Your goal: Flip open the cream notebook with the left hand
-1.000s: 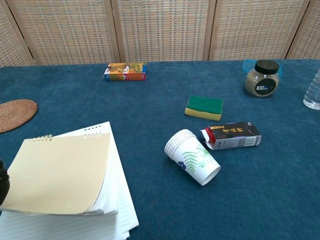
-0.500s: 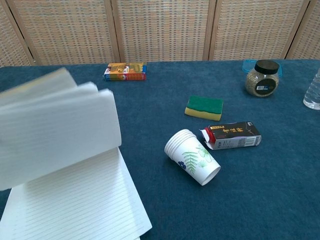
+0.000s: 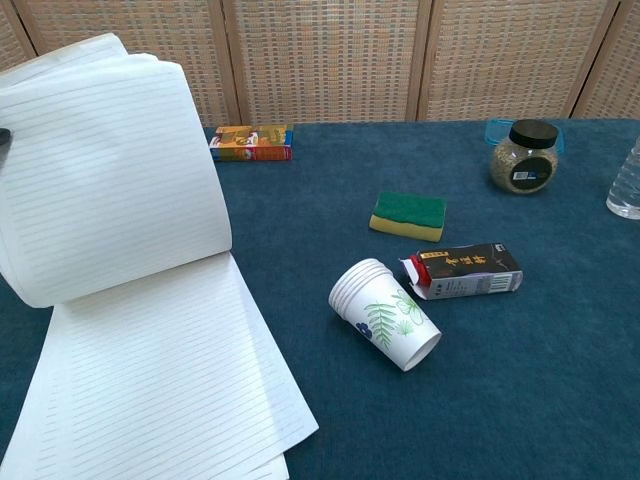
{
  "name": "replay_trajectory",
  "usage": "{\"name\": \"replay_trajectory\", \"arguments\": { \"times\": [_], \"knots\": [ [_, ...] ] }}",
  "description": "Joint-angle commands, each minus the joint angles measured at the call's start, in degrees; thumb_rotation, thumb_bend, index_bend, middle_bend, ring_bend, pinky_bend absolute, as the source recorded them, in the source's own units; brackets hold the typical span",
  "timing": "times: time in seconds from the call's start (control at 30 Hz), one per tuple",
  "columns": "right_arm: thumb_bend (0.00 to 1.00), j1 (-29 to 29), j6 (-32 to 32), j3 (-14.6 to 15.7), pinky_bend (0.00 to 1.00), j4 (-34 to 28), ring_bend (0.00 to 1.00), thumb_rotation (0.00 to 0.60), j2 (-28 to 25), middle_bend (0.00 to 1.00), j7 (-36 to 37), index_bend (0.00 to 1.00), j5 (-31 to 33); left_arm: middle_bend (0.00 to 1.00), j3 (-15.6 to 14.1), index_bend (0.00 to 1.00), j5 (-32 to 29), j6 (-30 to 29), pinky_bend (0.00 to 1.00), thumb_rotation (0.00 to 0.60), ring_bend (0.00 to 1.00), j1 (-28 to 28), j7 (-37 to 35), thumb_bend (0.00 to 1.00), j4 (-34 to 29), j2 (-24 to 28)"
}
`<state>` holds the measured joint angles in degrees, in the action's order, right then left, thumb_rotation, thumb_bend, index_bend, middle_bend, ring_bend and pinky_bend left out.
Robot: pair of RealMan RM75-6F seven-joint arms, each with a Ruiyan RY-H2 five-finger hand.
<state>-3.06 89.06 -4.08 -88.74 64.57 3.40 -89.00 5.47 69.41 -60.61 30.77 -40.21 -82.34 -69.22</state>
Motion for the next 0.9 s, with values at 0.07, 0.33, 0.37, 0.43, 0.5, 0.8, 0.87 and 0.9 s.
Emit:
{"name": "replay_trajectory", "arguments": {
  "times": [0.07, 0.33, 0.37, 0.43, 0.5, 0.8, 0.87, 0.9],
  "knots": [
    [0.00, -0.18, -0.43, -0.06, 0.00, 0.32, 0.00, 0.600, 0.32, 0.00, -0.34, 0.00, 0.32, 0.61, 4.81, 0.80, -7.17, 7.66, 0.40, 0.600, 0.48, 2.80, -0.98, 0.56, 9.63, -3.08],
    [0.00, -0.68, -1.51, -0.14, 0.00, 1.03, 0.00, 0.600, 1.35, 0.00, -2.10, 0.00, 1.02, 0.58, 8.92, 0.74, -12.04, 15.38, 0.39, 0.600, 0.46, 5.37, -1.27, 0.52, 24.67, -8.77],
    [0.00, -0.73, -1.61, -0.17, 0.00, 1.06, 0.00, 0.600, 1.48, 0.00, -2.45, 0.00, 1.11, 0.51, 9.33, 0.65, -12.37, 15.83, 0.35, 0.600, 0.41, 5.57, -1.22, 0.45, 26.43, -9.55],
    [0.00, -0.83, -1.82, -0.20, 0.00, 1.15, 0.00, 0.600, 1.76, 0.00, -3.06, 0.00, 1.33, 0.16, 9.30, 0.21, -12.27, 17.20, 0.12, 0.600, 0.13, 6.00, -0.10, 0.15, 30.20, -11.14],
    [0.00, -0.91, -1.99, -0.25, 0.00, 1.24, 0.00, 0.600, 1.94, 0.00, -3.45, 0.00, 1.51, 0.00, 8.85, 0.00, -11.22, 19.89, 0.00, 0.600, 0.00, 6.27, -0.76, 0.01, 31.46, -11.45],
    [0.00, -1.12, -2.39, -0.20, 0.00, 1.29, 0.00, 0.600, 2.13, 0.00, -3.63, 0.00, 1.64, 0.00, 10.28, 0.00, -3.67, 9.38, 0.00, 0.600, 0.00, 1.93, -8.56, 0.00, 30.28, -11.05],
    [0.00, -1.07, -2.17, -0.09, 0.00, 1.15, 0.00, 0.600, 2.06, 0.00, -3.51, 0.00, 1.33, 0.00, 10.35, 0.00, -1.53, 4.49, 0.00, 0.600, 0.00, -0.04, -9.67, 0.00, 27.61, -9.47],
    [0.00, -1.03, -2.03, -0.05, 0.00, 1.06, 0.00, 0.600, 2.01, 0.00, -3.42, 0.00, 1.18, 0.00, 10.32, 0.00, -0.51, 2.07, 0.00, 0.600, 0.00, -1.00, -9.76, 0.00, 26.16, -8.72]
  ]
}}
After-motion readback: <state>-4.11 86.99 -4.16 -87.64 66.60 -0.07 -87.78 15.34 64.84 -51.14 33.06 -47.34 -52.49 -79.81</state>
